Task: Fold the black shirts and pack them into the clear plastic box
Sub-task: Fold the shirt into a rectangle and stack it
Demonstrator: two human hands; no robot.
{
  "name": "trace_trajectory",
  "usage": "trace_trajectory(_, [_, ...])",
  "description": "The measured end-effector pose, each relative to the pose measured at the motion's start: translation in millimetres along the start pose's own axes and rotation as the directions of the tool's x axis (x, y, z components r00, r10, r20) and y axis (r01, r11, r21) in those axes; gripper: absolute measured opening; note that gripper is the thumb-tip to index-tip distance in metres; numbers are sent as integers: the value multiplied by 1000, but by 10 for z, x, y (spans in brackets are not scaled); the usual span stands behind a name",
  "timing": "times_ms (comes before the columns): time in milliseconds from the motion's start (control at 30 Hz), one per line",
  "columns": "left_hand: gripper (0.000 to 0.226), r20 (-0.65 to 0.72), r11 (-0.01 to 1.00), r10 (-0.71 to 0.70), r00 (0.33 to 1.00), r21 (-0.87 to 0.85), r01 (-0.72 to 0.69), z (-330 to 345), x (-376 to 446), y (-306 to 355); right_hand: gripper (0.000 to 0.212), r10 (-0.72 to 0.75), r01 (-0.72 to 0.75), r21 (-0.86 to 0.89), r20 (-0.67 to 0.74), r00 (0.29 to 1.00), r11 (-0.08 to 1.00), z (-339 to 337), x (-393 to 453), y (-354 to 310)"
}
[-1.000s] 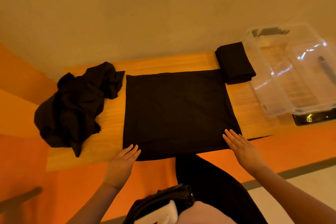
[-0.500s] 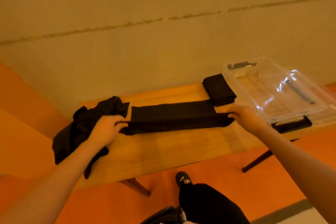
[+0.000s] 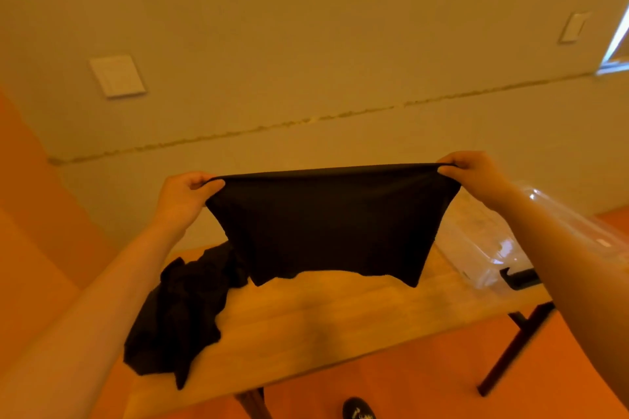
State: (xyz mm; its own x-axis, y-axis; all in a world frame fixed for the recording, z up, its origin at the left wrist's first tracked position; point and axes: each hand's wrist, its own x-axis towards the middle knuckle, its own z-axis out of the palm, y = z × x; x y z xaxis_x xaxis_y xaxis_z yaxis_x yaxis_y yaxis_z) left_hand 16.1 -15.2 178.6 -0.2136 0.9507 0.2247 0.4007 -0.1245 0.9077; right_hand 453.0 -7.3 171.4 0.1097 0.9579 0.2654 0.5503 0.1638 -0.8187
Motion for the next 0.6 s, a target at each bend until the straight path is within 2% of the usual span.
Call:
trace_trajectory(133, [16, 6, 998, 53, 999, -23, -53, -147, -147, 186, 20, -23, 22, 22, 11, 1000, 1000, -169, -117, -209])
trace_trajectory(267, [16, 18, 998, 66, 998, -12, -66, -233, -207, 238, 30, -39, 42, -21, 111, 993, 999, -261, -158, -322])
trace_trajectory(400, [16, 132, 999, -28, 991, 45, 22, -260, -153, 49, 37, 21, -7, -59, 239, 971, 998, -202, -83, -239])
trace_trajectory(533, [11, 213, 979, -189, 959, 119, 166, -170, -10, -278, 46, 122, -108, -58, 333, 935, 992, -24, 123, -68])
trace_trajectory(600, [11, 234, 957, -272, 933, 165, 237, -63, 137, -478, 39, 171, -146, -93, 388, 906, 985, 136, 327, 72])
